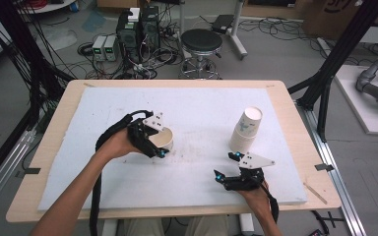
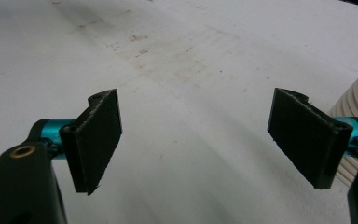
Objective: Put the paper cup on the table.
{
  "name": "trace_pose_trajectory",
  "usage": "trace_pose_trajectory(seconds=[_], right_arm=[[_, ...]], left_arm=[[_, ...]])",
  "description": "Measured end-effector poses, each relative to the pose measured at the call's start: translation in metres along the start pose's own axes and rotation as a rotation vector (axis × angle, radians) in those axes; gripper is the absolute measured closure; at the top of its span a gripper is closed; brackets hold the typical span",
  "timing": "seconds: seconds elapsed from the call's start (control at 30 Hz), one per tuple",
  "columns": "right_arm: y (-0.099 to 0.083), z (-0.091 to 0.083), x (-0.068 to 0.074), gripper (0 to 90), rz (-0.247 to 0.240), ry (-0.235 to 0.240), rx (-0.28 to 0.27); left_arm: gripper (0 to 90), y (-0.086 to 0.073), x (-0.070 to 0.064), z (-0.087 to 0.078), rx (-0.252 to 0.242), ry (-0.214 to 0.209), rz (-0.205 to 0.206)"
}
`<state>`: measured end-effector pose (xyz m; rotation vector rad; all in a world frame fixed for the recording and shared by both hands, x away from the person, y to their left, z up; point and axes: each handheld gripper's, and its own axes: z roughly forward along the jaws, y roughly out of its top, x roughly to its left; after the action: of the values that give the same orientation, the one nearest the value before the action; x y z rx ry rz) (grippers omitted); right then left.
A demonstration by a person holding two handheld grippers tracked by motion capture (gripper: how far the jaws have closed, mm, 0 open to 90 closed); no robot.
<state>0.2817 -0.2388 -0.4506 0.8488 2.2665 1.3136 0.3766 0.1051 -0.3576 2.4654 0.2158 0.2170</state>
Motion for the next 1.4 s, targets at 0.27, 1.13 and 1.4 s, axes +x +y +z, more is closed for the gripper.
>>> trace_pose_trajectory(seconds=[0.27,1.13,1.4], right_arm=[[0.000,0.000,0.001,18.1,0.001,-0.002,0.005],[0.000,0.000,0.000,18.1,0.000,-0.001,0.003],[0.000,0.001,0.000,18.1,0.003,0.001,0.008]], left_arm=[[30.0,-0.001,0.009,0.012,0.016,0.011,-0.027],[28.5,0.005,0.019,0.064,0.102,0.008,-0.063],[17.5,0.002,0.021,0.070,0.133,-0.011,-0.056]])
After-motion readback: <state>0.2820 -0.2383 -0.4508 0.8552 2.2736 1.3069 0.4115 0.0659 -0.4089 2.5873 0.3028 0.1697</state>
